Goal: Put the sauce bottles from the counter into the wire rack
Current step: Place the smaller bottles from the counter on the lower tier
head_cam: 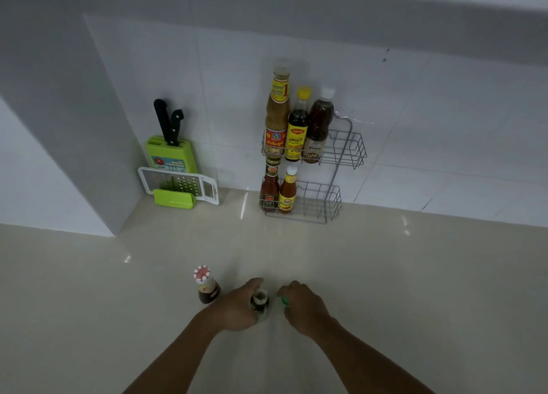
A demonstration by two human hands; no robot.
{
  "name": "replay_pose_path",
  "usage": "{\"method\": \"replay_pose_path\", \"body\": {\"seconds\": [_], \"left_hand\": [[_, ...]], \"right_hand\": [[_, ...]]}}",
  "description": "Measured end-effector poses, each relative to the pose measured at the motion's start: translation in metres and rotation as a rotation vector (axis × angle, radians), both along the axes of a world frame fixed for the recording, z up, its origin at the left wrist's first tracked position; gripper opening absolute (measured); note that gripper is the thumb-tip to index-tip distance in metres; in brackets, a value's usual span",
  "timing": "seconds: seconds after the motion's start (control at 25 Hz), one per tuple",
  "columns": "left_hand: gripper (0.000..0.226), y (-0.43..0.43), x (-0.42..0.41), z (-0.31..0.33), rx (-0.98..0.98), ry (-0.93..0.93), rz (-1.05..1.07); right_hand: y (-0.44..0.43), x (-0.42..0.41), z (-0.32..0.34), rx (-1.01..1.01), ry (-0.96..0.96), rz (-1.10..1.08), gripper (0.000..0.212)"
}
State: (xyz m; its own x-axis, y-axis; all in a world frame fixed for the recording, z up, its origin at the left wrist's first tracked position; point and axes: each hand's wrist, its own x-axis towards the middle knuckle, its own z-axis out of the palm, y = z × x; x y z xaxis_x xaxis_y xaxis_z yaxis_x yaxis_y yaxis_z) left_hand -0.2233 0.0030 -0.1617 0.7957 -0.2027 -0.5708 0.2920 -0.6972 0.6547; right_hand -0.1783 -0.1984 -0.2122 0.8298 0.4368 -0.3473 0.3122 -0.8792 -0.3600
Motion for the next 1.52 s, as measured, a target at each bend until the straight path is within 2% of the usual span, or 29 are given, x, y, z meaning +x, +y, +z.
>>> {"method": "replay_pose_path", "body": {"seconds": [0.12, 0.28, 0.36, 0.44, 0.6, 0.68, 0.76, 0.92, 1.04, 1.2, 1.24, 1.36, 1.52], "left_hand": [[0.072, 0.001, -0.023, -0.037, -0.198, -0.109, 0.215], [0.039, -0.019, -0.031, -0.056, -0.234, -0.290, 0.381], [0.037, -0.029, -0.029, -0.048, -0.246, -0.313, 0.367], [0.045, -0.034, -0.022, -0.040, -0.275, -0.352, 0.330], [0.048, -0.041, -0.001, -0.008, -0.237, -0.485, 0.284], [0.046, -0.041, 0.010, 0.011, -0.213, -0.546, 0.234], [0.043, -0.040, 0.017, 0.033, -0.227, -0.577, 0.198], [0.040, -0.034, 0.029, 0.075, -0.386, -0.471, 0.147], [0.042, -0.026, 0.036, 0.093, -0.438, -0.442, 0.075], [0.050, -0.033, 0.030, 0.095, -0.173, -0.740, 0.123], [0.050, -0.034, 0.029, 0.094, -0.171, -0.767, 0.149], [0.043, -0.029, 0.032, 0.098, -0.481, -0.537, 0.171], [0.028, -0.019, 0.033, 0.115, -0.866, -0.230, 0.059]], "right_hand": [[-0.010, -0.012, -0.008, 0.090, -0.017, -0.108, 0.043], [-0.022, -0.015, 0.009, 0.399, 0.059, -0.275, 0.046], [-0.022, -0.011, 0.033, 0.519, 0.062, -0.349, 0.045], [-0.024, -0.002, 0.060, 0.600, 0.019, -0.366, 0.039], [-0.036, 0.018, 0.120, 0.721, -0.010, -0.231, 0.039], [-0.042, 0.027, 0.149, 0.711, 0.023, -0.114, 0.041], [-0.046, 0.036, 0.174, 0.644, -0.036, 0.014, 0.041], [-0.045, 0.045, 0.213, 0.516, -0.154, 0.232, 0.040], [-0.045, 0.045, 0.234, 0.481, -0.125, 0.179, 0.038], [-0.039, 0.046, 0.245, 0.398, -0.120, 0.122, 0.028], [-0.038, 0.046, 0.246, 0.419, -0.106, 0.120, 0.026], [-0.038, 0.045, 0.251, 0.450, -0.138, 0.205, 0.030], [-0.036, 0.044, 0.265, 0.462, -0.192, 0.393, 0.040]]}}
